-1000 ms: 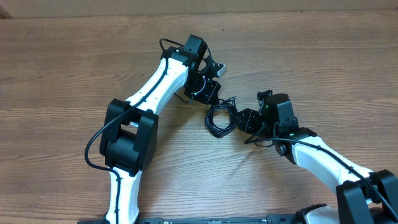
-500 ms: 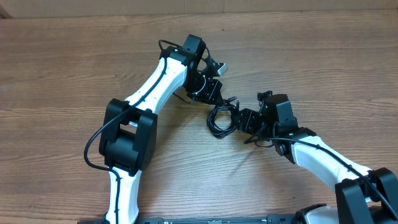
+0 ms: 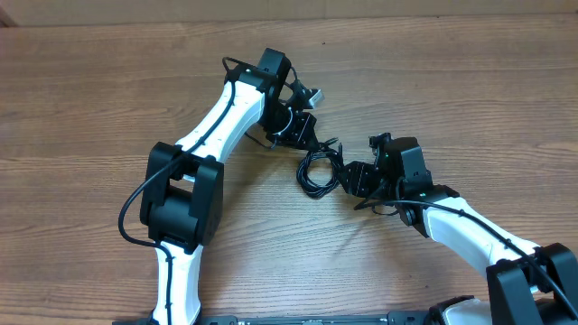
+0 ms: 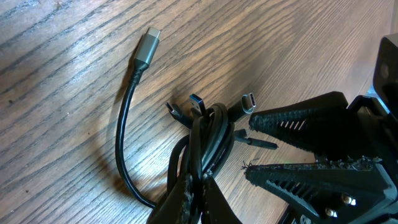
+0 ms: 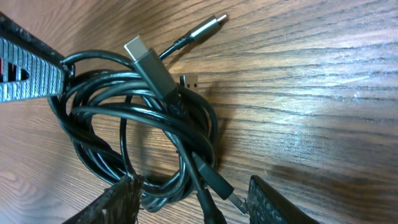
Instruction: Untangle cables
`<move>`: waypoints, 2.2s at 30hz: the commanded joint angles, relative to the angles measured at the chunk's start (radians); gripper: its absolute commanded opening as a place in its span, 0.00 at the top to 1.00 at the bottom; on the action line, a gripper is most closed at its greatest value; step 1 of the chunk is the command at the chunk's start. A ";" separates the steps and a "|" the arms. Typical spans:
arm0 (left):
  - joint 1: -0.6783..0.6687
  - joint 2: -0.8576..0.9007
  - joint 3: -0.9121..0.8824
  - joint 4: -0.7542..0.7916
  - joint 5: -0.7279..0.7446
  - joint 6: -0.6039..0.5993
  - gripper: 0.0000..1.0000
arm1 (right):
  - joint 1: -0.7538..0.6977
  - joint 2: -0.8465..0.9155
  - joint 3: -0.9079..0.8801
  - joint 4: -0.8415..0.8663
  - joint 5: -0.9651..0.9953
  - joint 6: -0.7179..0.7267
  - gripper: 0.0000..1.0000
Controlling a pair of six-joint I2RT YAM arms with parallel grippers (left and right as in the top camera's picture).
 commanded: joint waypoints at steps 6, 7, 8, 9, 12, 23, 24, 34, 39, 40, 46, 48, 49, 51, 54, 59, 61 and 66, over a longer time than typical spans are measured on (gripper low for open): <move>0.005 -0.039 0.025 0.002 0.055 -0.008 0.96 | 0.004 0.008 0.012 0.003 -0.005 -0.140 0.45; 0.005 -0.039 0.025 0.002 0.056 -0.008 0.96 | 0.004 0.011 0.012 0.005 -0.004 -0.145 0.45; 0.005 -0.039 0.025 0.002 0.055 -0.008 0.96 | 0.004 0.013 0.012 0.007 -0.004 -0.150 0.45; 0.005 -0.039 0.025 0.002 0.055 -0.008 0.96 | 0.004 0.019 0.012 0.010 -0.004 -0.172 0.46; 0.005 -0.039 0.025 0.002 0.055 -0.008 0.96 | 0.004 0.046 0.012 0.010 0.002 -0.215 0.49; 0.005 -0.039 0.025 0.002 0.051 -0.005 0.96 | 0.004 0.080 0.012 0.027 -0.039 -0.215 0.88; 0.005 -0.039 0.025 0.003 0.051 -0.005 0.96 | 0.004 0.080 0.012 0.030 -0.044 -0.215 0.91; 0.004 -0.039 0.025 0.024 0.050 -0.005 0.96 | 0.003 0.020 0.126 -0.148 -0.249 -0.188 0.96; 0.003 -0.039 0.025 0.023 0.033 -0.005 0.96 | 0.005 0.005 0.184 -0.124 -0.323 -0.065 0.96; 0.003 -0.039 0.025 0.024 0.033 -0.005 0.96 | 0.009 0.005 0.183 -0.110 -0.317 -0.049 0.96; 0.003 -0.039 0.025 0.024 0.033 -0.040 0.96 | 0.097 0.007 0.183 -0.084 -0.133 0.079 0.96; 0.003 -0.039 0.025 0.024 0.033 -0.084 0.96 | 0.150 0.014 0.183 -0.087 -0.002 0.152 0.96; 0.003 -0.039 0.025 0.024 0.033 -0.094 0.96 | 0.164 0.020 0.183 -0.085 0.028 0.178 0.96; 0.003 -0.039 0.025 0.024 0.034 -0.127 0.96 | 0.196 0.043 0.183 -0.071 0.088 0.236 0.96; 0.003 -0.039 0.025 0.024 0.035 -0.172 0.96 | 0.223 0.092 0.183 -0.045 0.169 0.306 0.96; 0.003 -0.039 0.025 0.018 0.037 -0.219 0.96 | 0.228 0.190 0.183 0.089 0.205 0.399 0.96; 0.002 -0.039 0.025 0.011 0.038 -0.242 0.96 | 0.228 0.230 0.183 0.156 0.215 0.435 0.96; 0.002 -0.039 0.025 -0.001 0.088 -0.253 0.96 | 0.230 0.293 0.183 0.246 0.247 0.466 0.96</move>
